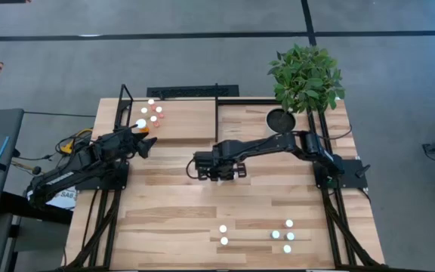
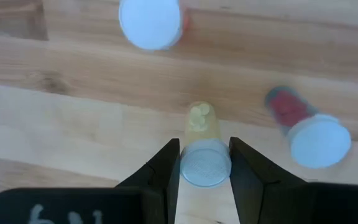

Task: Pick and place medicine bottles onto shelf by color
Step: Adjust the yellow pill bottle

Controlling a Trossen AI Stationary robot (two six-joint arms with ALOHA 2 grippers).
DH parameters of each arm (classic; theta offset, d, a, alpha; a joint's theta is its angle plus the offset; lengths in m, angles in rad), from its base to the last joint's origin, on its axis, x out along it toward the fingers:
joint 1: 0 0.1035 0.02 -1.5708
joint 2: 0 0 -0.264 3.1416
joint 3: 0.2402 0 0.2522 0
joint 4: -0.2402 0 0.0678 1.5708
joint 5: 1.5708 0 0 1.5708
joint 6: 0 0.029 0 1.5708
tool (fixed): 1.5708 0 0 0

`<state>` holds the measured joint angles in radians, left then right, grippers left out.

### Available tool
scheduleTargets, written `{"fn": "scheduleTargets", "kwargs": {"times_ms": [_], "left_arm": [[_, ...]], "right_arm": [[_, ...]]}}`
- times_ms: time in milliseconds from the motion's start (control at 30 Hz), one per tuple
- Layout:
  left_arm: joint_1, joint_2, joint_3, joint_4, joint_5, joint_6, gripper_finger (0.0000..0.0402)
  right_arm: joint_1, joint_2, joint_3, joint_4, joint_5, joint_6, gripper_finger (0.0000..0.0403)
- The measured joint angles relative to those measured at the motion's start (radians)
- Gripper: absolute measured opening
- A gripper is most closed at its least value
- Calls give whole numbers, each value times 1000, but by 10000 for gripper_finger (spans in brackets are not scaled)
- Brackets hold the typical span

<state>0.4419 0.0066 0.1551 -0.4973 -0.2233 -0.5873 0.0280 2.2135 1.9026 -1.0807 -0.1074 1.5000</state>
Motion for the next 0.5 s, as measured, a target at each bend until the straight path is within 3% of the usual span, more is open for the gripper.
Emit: {"fn": "scheduleTargets", "kwargs": {"times_ms": [500], "left_arm": [[0, 0, 0, 0, 0, 0, 309]], "right_arm": [[-83, 0, 6, -18, 33, -199, 123]]}}
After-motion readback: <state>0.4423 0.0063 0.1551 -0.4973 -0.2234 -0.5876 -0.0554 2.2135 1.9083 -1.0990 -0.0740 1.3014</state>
